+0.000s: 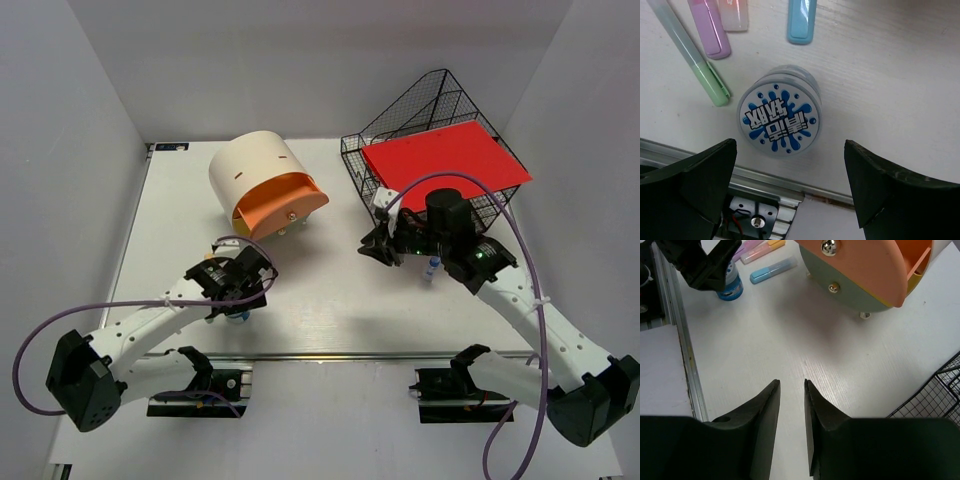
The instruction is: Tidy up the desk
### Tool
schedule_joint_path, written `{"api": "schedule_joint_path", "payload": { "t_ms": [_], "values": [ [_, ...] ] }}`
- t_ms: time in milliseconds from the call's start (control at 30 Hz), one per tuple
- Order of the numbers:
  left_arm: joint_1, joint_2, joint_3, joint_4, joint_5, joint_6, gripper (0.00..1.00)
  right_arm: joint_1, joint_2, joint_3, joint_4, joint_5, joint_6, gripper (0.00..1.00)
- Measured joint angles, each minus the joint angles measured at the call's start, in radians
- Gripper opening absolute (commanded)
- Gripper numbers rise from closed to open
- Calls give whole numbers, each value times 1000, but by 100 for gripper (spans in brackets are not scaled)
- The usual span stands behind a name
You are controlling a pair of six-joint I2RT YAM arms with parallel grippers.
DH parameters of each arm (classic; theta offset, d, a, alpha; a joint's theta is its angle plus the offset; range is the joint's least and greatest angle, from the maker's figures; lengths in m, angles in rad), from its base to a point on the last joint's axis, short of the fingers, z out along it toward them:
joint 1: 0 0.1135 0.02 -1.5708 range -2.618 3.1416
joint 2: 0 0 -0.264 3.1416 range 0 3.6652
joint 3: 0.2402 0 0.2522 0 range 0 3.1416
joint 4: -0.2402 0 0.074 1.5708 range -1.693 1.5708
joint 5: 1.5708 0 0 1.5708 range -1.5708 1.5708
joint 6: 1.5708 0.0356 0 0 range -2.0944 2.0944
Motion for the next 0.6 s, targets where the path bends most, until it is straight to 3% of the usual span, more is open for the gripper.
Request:
{"api": "schedule_joint_path", "payload": {
  "t_ms": [600],
  "values": [
    [123, -27, -93, 174, 6, -4, 93, -1, -10, -79, 54, 0, 2, 33]
  ]
}}
